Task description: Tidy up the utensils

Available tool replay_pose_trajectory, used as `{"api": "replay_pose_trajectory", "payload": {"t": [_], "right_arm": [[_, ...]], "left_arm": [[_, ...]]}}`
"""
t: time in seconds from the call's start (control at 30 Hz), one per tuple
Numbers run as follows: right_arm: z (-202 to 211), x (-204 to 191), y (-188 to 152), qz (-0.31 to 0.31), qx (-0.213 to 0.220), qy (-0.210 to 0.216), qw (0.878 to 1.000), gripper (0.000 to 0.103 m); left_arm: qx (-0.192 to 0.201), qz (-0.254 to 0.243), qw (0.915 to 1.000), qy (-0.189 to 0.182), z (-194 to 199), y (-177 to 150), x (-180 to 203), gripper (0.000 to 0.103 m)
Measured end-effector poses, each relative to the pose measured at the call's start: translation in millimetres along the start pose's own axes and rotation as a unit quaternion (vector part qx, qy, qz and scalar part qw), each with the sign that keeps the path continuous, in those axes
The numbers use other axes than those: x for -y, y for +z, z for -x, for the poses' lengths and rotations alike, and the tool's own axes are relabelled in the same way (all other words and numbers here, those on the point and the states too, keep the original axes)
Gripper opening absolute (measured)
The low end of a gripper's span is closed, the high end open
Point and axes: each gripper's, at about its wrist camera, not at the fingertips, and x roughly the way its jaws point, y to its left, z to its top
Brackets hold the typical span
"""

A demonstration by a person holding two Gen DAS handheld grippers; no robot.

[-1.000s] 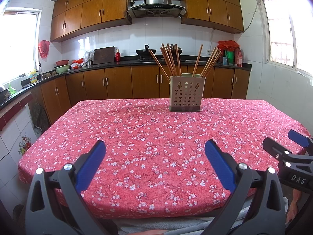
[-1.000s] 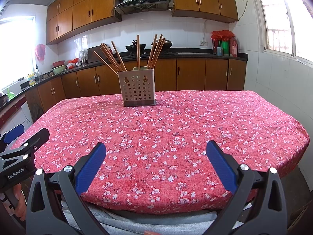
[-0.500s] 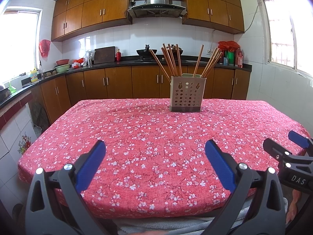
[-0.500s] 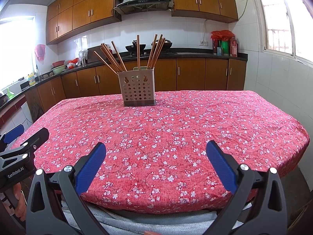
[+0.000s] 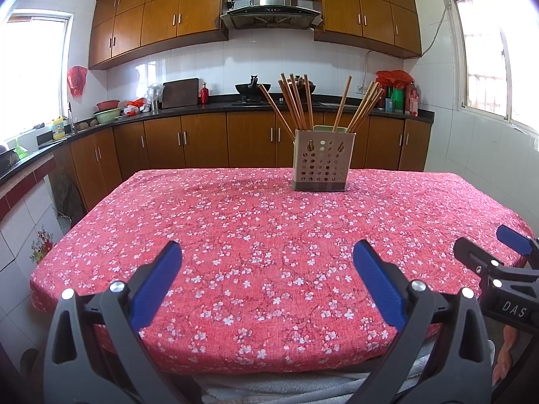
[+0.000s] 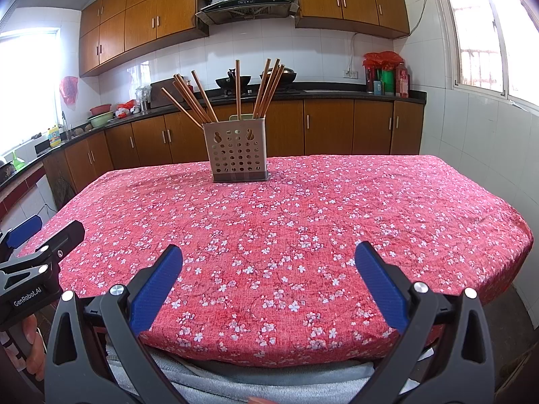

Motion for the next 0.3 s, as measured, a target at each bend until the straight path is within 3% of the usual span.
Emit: {"api": "replay_pose_trajectory", "payload": {"t": [0.3], "right_arm": [[0.0,-0.1,0.1,-0.001,0.0,0.0,1.0,0.101]], "left_arm": [[-0.003,0.004,1.0,-0.001,-0.6,-2.1,-0.9,0.099]]}}
